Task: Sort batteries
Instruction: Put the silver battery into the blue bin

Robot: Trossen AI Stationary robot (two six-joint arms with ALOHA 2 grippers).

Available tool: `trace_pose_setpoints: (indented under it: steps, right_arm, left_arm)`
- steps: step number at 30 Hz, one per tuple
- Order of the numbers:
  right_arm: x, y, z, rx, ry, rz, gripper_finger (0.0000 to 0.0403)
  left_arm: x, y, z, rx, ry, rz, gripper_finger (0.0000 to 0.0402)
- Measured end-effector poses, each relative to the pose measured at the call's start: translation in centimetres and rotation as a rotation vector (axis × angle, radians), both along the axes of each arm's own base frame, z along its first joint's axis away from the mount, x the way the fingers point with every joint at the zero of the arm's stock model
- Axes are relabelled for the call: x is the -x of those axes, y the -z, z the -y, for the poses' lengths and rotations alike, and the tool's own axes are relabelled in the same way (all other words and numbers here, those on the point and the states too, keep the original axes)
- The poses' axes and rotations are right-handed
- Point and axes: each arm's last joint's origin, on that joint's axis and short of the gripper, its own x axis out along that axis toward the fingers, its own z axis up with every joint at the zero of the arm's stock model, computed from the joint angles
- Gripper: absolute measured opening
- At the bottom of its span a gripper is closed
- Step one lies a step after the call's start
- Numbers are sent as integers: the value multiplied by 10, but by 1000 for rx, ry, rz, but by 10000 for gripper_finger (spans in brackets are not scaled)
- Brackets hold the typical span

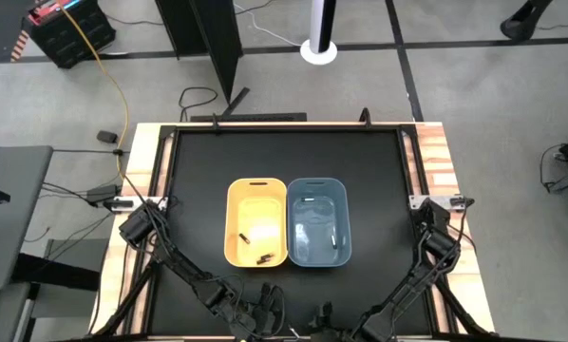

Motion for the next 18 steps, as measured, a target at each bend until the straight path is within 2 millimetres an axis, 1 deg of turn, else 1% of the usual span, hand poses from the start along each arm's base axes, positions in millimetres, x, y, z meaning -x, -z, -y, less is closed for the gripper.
trace_pose_setpoints:
  steps: [4,9,12,16,18]
  right_arm:
    - [-1,-1,0,-11,3,9,272]
    - [-1,9,-1,-3,10,-7,272]
    - [-2,8,-2,-24,9,11,272]
    - [-7,21,-2,-29,15,4,272]
    - [-9,23,-1,-31,15,1,272]
  left_arm:
    - [0,0,0,0,-1,0,197]
    - [0,0,0,4,-4,-1,197]
    - [0,0,0,5,-6,-2,197]
    - [0,0,0,5,-6,-3,197]
    - [0,0,0,4,-6,-3,197]
